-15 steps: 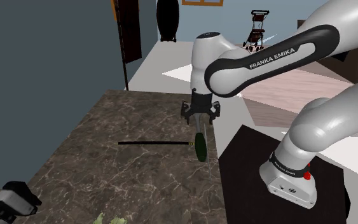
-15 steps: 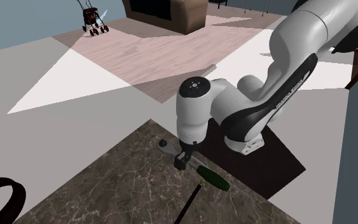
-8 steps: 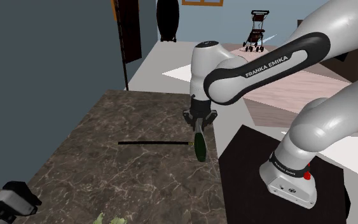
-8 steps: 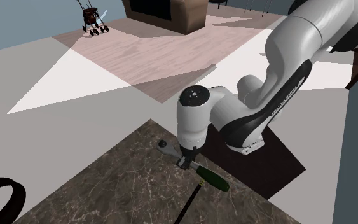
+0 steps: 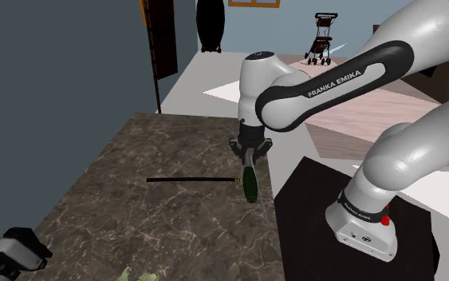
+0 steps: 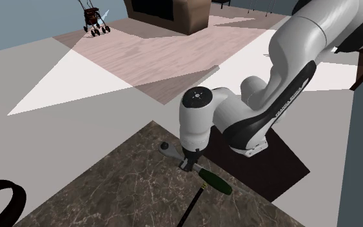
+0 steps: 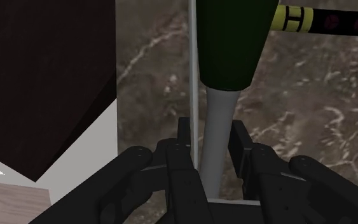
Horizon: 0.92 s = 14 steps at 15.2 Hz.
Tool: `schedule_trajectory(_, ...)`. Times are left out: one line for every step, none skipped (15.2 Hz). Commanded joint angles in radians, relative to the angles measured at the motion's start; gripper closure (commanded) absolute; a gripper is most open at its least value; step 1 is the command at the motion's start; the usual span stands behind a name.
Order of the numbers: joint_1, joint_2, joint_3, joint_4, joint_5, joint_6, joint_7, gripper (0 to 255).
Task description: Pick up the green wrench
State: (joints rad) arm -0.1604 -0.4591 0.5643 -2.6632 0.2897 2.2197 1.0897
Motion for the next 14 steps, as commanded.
schedule_trajectory(0.001,-0.01,-0.006,0.006,0.0,-0.016,-0.003,255)
schedule_trajectory(0.002,-0.02,-0.011,0.013,0.0,-0.033,-0.004,255)
schedule_trajectory(0.003,-0.029,-0.015,0.021,-0.001,-0.049,-0.006,255)
schedule_trajectory(0.004,-0.038,-0.02,0.028,-0.002,-0.066,-0.007,255)
schedule_trajectory(0.004,-0.046,-0.024,0.036,-0.002,-0.082,-0.008,255)
schedule_trajectory(0.005,-0.054,-0.029,0.045,-0.003,-0.099,-0.009,255)
schedule_trajectory(0.006,-0.062,-0.033,0.053,-0.004,-0.115,-0.009,255)
schedule_trajectory(0.006,-0.07,-0.037,0.062,-0.006,-0.131,-0.01,255)
schedule_trajectory(0.006,-0.077,-0.042,0.07,-0.007,-0.147,-0.011,255)
schedule_trajectory(0.007,-0.083,-0.046,0.079,-0.008,-0.162,-0.011,255)
schedule_trajectory(0.007,-0.09,-0.05,0.089,-0.01,-0.178,-0.012,255)
schedule_trajectory(0.007,-0.096,-0.054,0.098,-0.011,-0.193,-0.012,255)
schedule_trajectory(0.007,-0.102,-0.058,0.108,-0.013,-0.208,-0.013,255)
schedule_trajectory(0.007,-0.107,-0.062,0.117,-0.015,-0.223,-0.013,255)
